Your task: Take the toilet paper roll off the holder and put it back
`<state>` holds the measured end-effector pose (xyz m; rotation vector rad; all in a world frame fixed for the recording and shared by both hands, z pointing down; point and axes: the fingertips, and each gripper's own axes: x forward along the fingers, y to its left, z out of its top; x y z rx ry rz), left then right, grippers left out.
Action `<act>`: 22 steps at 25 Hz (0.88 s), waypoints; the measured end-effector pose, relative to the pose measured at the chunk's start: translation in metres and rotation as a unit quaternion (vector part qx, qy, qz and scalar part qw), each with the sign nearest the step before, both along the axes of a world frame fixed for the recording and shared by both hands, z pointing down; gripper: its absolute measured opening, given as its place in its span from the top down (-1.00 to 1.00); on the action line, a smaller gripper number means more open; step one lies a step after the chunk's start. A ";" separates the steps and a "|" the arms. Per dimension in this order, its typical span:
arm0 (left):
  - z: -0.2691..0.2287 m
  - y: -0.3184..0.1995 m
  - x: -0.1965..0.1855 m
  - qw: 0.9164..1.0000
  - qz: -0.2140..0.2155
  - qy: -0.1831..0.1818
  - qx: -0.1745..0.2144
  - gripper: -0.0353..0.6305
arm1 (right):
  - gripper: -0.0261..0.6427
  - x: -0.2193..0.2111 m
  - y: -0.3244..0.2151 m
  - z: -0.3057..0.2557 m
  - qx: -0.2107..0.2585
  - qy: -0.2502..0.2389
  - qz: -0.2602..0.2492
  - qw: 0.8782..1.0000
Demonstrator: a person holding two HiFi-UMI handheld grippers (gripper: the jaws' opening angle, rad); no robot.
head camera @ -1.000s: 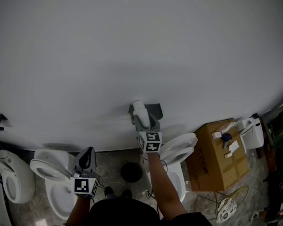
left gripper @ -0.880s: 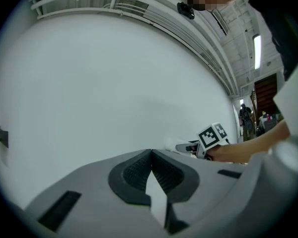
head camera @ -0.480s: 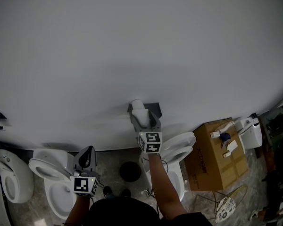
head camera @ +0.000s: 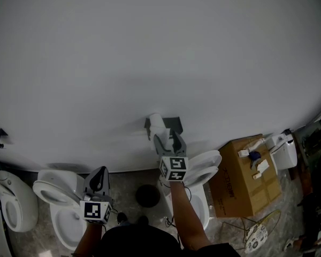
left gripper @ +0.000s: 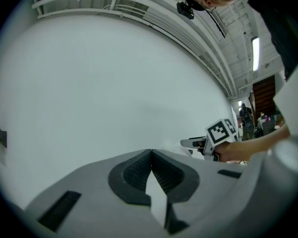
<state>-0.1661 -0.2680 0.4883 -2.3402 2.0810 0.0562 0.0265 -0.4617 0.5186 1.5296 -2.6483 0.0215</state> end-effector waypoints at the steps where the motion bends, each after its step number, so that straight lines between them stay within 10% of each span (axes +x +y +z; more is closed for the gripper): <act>1: 0.000 0.001 0.000 1.000 0.000 0.000 0.000 0.88 | -0.03 0.001 0.005 -0.004 0.004 -0.005 0.000 1.000; 7: -0.005 0.006 -0.001 1.000 -0.001 -0.001 -0.004 0.88 | 0.50 0.012 0.040 -0.029 0.041 -0.024 0.003 0.999; 22: -0.020 0.014 0.008 1.000 0.008 0.000 0.013 0.88 | 0.87 0.043 0.112 -0.042 0.047 -0.060 0.028 0.997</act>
